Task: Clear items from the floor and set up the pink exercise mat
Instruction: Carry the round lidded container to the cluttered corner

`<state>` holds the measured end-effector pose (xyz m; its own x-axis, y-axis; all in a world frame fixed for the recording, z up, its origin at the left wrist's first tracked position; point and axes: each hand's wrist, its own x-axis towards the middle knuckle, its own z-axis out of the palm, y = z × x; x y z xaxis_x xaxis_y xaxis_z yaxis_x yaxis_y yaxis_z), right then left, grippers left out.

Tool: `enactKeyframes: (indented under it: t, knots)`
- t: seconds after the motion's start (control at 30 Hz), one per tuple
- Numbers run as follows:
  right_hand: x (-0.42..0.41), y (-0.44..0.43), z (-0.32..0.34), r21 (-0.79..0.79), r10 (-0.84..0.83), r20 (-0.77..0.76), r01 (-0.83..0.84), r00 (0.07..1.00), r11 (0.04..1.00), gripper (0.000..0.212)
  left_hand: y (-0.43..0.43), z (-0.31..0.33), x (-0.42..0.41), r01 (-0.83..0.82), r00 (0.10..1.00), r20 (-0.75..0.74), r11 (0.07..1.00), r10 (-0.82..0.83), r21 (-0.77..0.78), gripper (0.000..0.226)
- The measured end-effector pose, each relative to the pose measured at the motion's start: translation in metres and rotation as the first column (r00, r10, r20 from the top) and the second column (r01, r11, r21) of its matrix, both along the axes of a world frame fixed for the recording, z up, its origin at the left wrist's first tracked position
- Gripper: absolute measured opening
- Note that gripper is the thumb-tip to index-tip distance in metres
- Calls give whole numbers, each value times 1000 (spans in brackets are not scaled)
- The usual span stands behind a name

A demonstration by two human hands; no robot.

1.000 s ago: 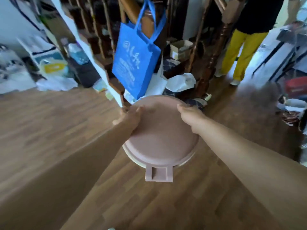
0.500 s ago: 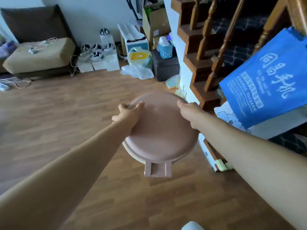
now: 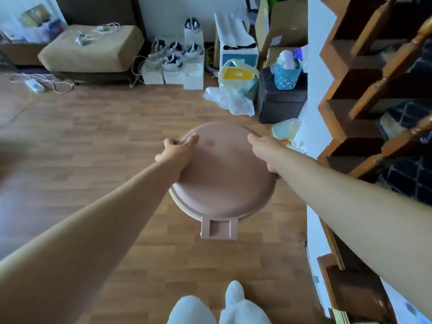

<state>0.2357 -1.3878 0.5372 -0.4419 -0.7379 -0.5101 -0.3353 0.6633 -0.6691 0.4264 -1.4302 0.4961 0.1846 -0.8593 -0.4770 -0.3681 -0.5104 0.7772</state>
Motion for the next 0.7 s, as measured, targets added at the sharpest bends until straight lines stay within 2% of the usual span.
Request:
enactKeyframes:
  t: [0.13, 0.23, 0.33, 0.47, 0.53, 0.7]
  knots:
    - [-19, -85, -3, 17, 4, -54, -3, 999, 1000, 54, -78, -9, -15, 1, 1000, -22, 1000, -2, -8, 98]
    - [-36, -152, -21, 7, -24, -42, 24, 999, 1000, 56, -141, -19, -29, 46, 999, -24, 999, -46, -18, 93]
    - [-51, -212, -39, 2, -70, -38, 70, 997, 998, 54, -201, -29, -45, 79, 996, -38, 997, -79, -2, 96]
    - [-78, -290, -64, 56, -95, -28, 96, 995, 994, 52, -280, -53, -70, 115, 993, -21, 993, -115, 22, 82]
    - [-91, -327, -77, 65, -117, -33, 119, 993, 991, 53, -321, -67, -84, 128, 992, -7, 991, -127, 45, 82]
    - [-120, -409, -115, 82, -74, -30, 77, 997, 994, 50, -405, -103, -120, 115, 993, 33, 991, -117, 69, 82]
